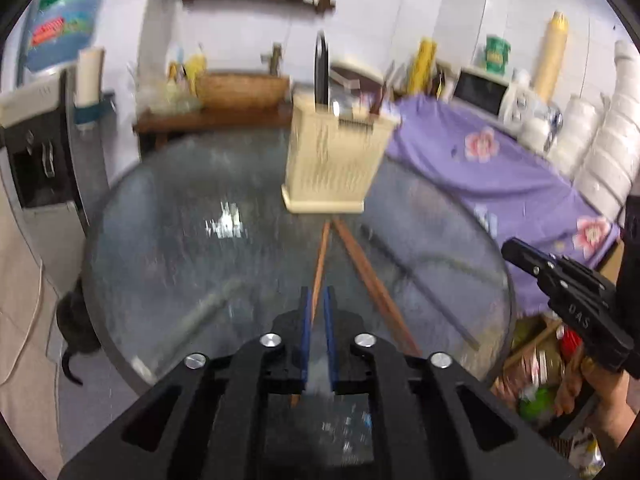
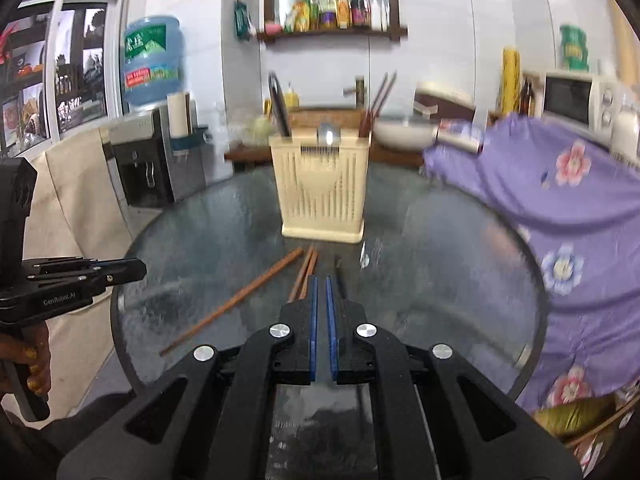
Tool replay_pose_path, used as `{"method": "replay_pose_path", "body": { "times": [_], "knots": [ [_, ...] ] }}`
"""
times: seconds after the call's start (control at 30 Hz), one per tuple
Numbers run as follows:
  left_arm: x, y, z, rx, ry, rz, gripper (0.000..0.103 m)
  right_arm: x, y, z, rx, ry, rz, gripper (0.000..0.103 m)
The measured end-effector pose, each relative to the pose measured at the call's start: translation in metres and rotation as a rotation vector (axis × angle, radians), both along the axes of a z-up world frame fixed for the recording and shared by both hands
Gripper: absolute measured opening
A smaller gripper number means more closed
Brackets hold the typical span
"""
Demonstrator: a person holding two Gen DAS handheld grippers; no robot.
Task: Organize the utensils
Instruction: 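Close the right tool on the black chopstick while the left tool grasps a wooden chopstick, then lift both chopsticks and carry them toward the caddy with both tools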
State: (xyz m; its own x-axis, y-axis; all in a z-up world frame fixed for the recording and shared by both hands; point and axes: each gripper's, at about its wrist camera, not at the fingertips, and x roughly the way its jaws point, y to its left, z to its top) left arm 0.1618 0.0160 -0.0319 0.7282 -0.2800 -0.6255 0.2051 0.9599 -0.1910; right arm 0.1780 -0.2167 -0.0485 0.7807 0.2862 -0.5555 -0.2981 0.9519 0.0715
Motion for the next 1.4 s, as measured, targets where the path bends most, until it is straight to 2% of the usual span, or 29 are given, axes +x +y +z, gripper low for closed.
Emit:
{"method": "replay_pose_path", "body": {
  "times": [0.07, 0.1, 0.17, 0.3, 0.7, 0.83, 0.87, 0.93, 1.03, 1.1, 1.23, 1.4],
  "knots": [
    [-0.002, -0.002, -0.011, 0.027, 0.019, -0.014, 0.040, 0.006, -0.005, -0.021, 0.004, 0.082, -0.011, 0.008],
    [-0.003, -0.003, -0.016, 0.047, 0.022, -0.024, 0.043, 0.006, -0.008, -0.030, 0.008, 0.107, -0.018, 0.011],
    [-0.006, -0.005, -0.026, 0.094, 0.030, -0.039, 0.043, 0.008, -0.015, -0.049, 0.001, 0.161, -0.044, 0.017],
    [-0.008, 0.000, -0.042, 0.124, 0.070, -0.055, 0.044, 0.007, -0.021, -0.072, -0.027, 0.212, -0.054, 0.018],
    [-0.002, 0.000, -0.067, 0.113, 0.109, -0.044, 0.044, 0.010, -0.010, -0.086, -0.106, 0.200, -0.041, 0.018],
    [0.004, -0.003, -0.078, 0.094, 0.141, -0.053, 0.040, 0.007, -0.009, -0.086, -0.107, 0.190, -0.045, 0.018],
    [0.002, -0.004, -0.079, 0.100, 0.127, -0.053, 0.040, 0.006, -0.008, -0.086, -0.112, 0.186, -0.046, 0.018],
    [0.000, -0.010, -0.082, 0.159, 0.100, -0.055, 0.039, 0.005, -0.008, -0.087, -0.117, 0.180, -0.046, 0.018],
    [-0.004, -0.015, -0.084, 0.191, 0.081, -0.066, 0.037, 0.003, -0.008, -0.087, -0.115, 0.172, -0.046, 0.016],
    [-0.008, -0.016, -0.085, 0.218, 0.065, -0.070, 0.034, 0.000, -0.007, -0.087, -0.116, 0.164, -0.044, 0.012],
    [-0.008, -0.013, -0.084, 0.215, 0.055, -0.064, 0.025, -0.005, -0.004, -0.089, -0.121, 0.136, -0.041, 0.006],
    [-0.010, -0.013, -0.084, 0.217, 0.039, -0.065, 0.014, -0.007, -0.004, -0.090, -0.112, 0.126, -0.049, 0.006]
  ]
}}
